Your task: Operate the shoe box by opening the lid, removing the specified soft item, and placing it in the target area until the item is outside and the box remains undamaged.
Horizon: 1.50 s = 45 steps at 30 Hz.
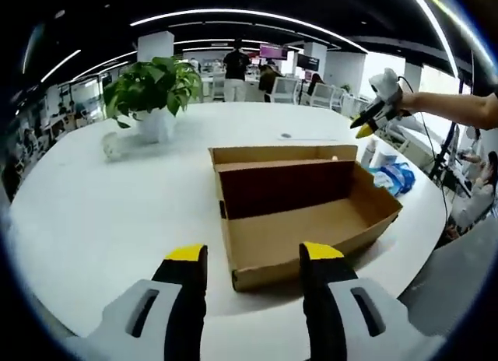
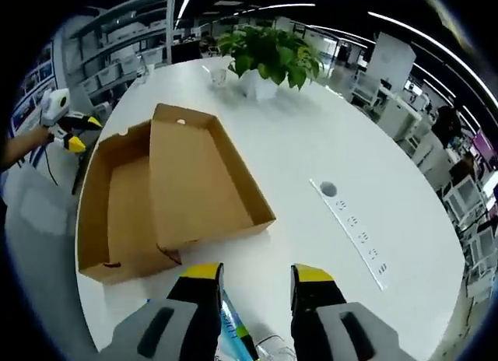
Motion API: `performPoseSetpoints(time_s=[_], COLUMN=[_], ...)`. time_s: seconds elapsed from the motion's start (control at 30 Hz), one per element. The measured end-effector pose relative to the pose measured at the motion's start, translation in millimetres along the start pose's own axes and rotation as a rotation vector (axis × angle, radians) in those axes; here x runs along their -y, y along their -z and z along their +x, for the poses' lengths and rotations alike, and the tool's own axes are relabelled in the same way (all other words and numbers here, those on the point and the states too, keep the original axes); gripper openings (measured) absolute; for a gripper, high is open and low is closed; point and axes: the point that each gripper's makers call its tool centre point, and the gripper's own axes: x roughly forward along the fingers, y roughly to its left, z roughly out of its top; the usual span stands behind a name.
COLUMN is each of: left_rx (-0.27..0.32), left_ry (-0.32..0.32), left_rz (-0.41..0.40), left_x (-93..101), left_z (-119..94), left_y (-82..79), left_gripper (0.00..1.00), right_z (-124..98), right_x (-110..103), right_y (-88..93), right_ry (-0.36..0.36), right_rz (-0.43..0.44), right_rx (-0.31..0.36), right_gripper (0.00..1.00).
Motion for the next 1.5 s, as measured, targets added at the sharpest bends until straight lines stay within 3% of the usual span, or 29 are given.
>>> performPoseSetpoints(time_s=[0.27, 0.43, 0.57, 0.67, 0.83, 0.97, 1.07, 1.2, 1.5], left_rx=[-0.049, -0.076, -0.099, -0.111, -0.122, -0.126, -0.125, -0.129, -0.127], left_ry=[-0.029, -0.039, -0.05, -0.057, -0.045, -0.021, -0.032, -0.034, -0.03], left_rz=[-0.063, -0.092, -0.11, -0.135, -0.175, -0.194, -0.173, -0.167, -0.19], left_x=[-12.0, -15.3, -17.0, -18.8, -19.3, -15.5, -17.9, -18.9, -19.3], left_z=[9, 14, 18, 19, 21, 22, 24, 25, 25], left_y=[5.4, 9.0, 13.0, 16.1, 21.8, 23.0, 22.4, 21.9, 22.1], left_gripper=[0.26, 0.22, 0.18, 0.13, 0.09, 0.05, 0.04, 0.04, 0.03], right_z=[13, 27, 40, 48, 63, 70, 76, 81, 85], right_x=[-5, -3, -4, -7, -8, 0, -3, -4, -4], right_y=[-14.9, -23.9, -19.4, -15.3, -14.6, -12.7, -10.0, -8.7, -2.0], right_ry=[0.009, 0.025, 0.046, 0.051, 0.039, 0.086, 0.081, 0.081, 0.09], right_rz=[0.232, 0.363, 0.421, 0.445, 0.597, 0.624, 0.7, 0.717, 0.779], right_rx=[0.073, 0.112, 0.088, 0.066, 0.061, 0.055, 0.049, 0.045, 0.016], right_gripper=[0.29, 0.29, 0.28, 0.17, 0.19, 0.18, 0.18, 0.17, 0.02])
